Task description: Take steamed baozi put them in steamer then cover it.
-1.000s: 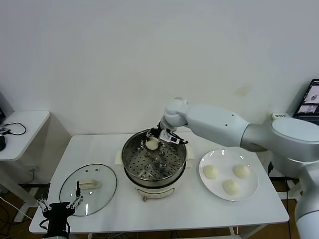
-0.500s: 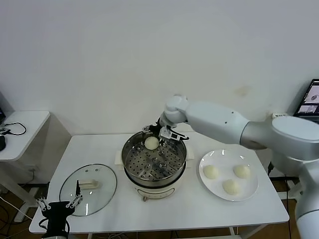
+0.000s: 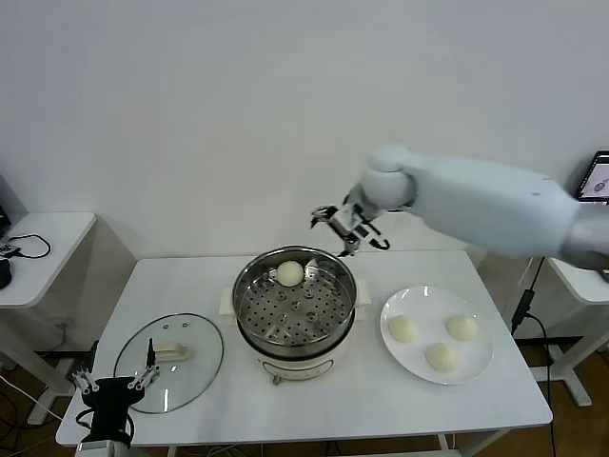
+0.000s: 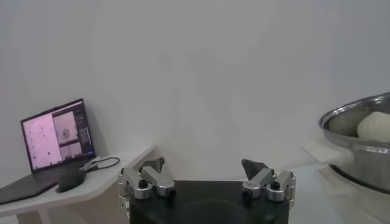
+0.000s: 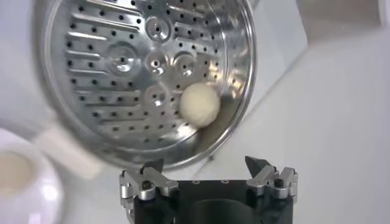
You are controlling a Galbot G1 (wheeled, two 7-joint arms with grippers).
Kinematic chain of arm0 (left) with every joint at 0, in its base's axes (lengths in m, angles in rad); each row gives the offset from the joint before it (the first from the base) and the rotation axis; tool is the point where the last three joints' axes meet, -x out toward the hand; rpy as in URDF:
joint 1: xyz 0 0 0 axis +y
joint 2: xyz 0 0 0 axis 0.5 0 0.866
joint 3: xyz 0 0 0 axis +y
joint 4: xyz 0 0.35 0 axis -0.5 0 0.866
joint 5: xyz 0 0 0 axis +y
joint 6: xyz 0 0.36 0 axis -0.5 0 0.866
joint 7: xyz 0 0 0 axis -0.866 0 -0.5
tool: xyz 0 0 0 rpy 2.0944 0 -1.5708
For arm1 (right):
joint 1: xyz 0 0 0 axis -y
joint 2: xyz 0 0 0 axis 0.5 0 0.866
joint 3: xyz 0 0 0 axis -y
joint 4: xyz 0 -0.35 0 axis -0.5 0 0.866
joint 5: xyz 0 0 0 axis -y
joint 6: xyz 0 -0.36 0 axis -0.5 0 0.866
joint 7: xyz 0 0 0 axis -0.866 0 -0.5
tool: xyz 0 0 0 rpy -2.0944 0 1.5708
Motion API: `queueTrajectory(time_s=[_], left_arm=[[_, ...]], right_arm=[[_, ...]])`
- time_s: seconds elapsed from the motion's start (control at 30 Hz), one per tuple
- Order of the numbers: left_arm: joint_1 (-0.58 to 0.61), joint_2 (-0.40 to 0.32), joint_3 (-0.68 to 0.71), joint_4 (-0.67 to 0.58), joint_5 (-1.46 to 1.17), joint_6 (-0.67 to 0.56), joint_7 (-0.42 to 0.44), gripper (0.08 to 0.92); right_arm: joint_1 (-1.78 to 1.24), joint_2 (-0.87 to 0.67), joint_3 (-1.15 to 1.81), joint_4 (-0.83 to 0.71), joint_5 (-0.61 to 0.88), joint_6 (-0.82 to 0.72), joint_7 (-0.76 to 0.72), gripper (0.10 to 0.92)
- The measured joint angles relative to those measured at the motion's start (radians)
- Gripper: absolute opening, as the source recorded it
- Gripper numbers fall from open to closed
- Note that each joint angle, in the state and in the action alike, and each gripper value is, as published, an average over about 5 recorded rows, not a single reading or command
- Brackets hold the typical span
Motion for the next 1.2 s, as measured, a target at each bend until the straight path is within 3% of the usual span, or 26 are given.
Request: queueTrajectory(time_s=[0.27,0.53,1.2], left_arm=[[0.000,0.027,0.001,0.006,-0.005,0.016,0.003,0.823],[0.005,0.033,-0.009,0.000,-0.008,0.026,0.004,0.823],[-0.004,0.022,-0.021,0.000,-0.009,0.039,0.004,0.823]], right_arm=[[-0.129,-0.202,0.075,0.102,-0.002,-0.100,-0.011,0.823],[-0.362,-0.291,0.216,0.114,-0.074,-0.140,-0.015,0.823],[-0.641,-0.183,0.369,-0.061,-0.204,-0.162,0.015,0.823]])
